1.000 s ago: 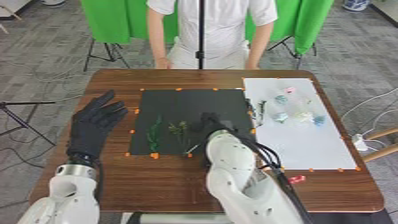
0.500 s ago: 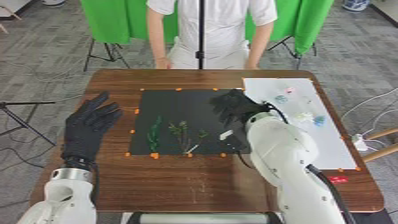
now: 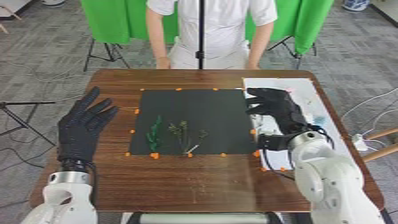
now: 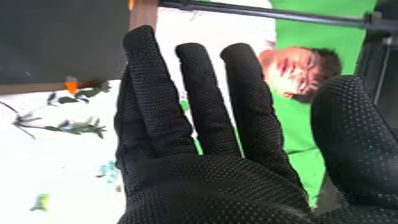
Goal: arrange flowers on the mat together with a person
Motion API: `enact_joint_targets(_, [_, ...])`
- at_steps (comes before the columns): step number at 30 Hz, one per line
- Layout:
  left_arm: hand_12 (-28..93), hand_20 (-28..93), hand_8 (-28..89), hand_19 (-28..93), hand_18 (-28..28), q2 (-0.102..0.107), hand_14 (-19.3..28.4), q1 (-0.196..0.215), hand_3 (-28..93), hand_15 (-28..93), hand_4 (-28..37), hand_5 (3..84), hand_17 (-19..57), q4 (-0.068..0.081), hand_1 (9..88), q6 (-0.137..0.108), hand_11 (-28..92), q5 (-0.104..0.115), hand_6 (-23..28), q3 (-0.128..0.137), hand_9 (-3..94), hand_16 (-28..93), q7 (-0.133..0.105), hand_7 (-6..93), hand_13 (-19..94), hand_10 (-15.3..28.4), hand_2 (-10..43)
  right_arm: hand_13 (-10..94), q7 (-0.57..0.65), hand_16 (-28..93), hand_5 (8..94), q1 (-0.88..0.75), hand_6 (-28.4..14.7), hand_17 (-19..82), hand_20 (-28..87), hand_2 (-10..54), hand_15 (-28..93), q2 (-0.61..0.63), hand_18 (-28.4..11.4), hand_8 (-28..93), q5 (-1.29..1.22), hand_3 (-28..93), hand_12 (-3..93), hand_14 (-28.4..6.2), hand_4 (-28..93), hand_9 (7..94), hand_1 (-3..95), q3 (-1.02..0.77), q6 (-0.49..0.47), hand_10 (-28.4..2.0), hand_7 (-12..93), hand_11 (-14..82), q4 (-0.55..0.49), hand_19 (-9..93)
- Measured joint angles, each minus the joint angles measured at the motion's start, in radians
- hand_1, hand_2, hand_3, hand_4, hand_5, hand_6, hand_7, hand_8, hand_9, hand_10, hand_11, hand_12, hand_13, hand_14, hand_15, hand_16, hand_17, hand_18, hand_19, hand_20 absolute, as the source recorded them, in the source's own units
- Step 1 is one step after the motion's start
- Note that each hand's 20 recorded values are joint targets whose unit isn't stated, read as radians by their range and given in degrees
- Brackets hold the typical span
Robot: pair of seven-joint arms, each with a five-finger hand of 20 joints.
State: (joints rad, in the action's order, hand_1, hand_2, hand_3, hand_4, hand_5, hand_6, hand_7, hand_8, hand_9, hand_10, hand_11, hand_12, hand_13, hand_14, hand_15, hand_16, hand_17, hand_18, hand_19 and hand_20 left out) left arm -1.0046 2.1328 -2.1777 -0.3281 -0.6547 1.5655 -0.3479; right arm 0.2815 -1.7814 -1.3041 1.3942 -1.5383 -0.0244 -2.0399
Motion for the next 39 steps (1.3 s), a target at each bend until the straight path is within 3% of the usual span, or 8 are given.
enact_joint_targets(8, [10,-5,-9,63,24.6,-0.001,27.3,-0.001,77,52,-28.3,33.8,-6.9,0.009,19.4,0.007,23,-0.003,7.3,-0.005,35.2,-10,0.001,10.4,28,19.9,10.9,48,-0.188,11,51.0,-0.044,-1.4,10,15,12.4,33,0.025,-21.2,-14,-0.164,87,10.9,-21.8,-28,54.7,14.2,-0.013,0.040,-18.6,13,11.5,0.050,55])
enact_joint_targets(22, [10,-3,-9,63,24.5,-0.004,27.2,0.007,77,53,-28.3,34.6,-6.8,0.011,20.1,0.014,24,-0.011,7.8,-0.003,35.8,-10,0.015,10.3,28,20.3,10.6,47,-0.200,12,50.8,-0.099,-1.1,10,18,12.1,33,0.030,-21.2,-14,-0.165,88,11.1,-21.6,-28,55.2,13.1,-0.060,0.095,-18.6,14,11.6,0.050,53])
enact_joint_targets(27, [9,-2,-9,63,24.4,-0.012,27.2,0.008,77,53,-28.3,34.7,-6.8,0.011,20.1,0.015,24,-0.016,7.9,0.000,36.1,-10,0.028,10.3,28,20.5,10.6,48,-0.190,12,50.8,-0.107,-1.0,10,19,11.9,34,0.022,-21.7,-14,-0.166,88,11.1,-21.7,-28,55.5,13.2,-0.101,0.066,-18.6,13,11.6,0.050,55])
enact_joint_targets(33, [9,-2,-9,63,24.4,-0.015,27.2,0.011,78,53,-28.3,34.9,-6.7,0.010,20.2,0.015,24,-0.017,8.0,0.001,36.3,-11,0.031,10.3,28,20.6,10.3,48,-0.144,12,51.0,-0.118,-1.0,10,19,11.8,34,-0.004,-21.7,-14,-0.183,88,11.0,-21.6,-28,55.7,13.3,-0.177,-0.063,-18.6,13,11.5,0.050,55])
enact_joint_targets(39, [9,-2,-9,63,24.4,-0.015,27.2,0.011,78,53,-28.3,34.9,-6.7,0.010,20.4,0.015,24,-0.017,8.0,0.001,36.3,-11,0.032,10.3,28,20.6,10.2,48,-0.145,12,51.0,-0.123,-1.0,10,19,11.6,33,-0.003,-21.5,-14,-0.185,88,11.0,-21.7,-28,55.8,13.5,-0.166,-0.036,-18.6,13,11.5,0.050,54])
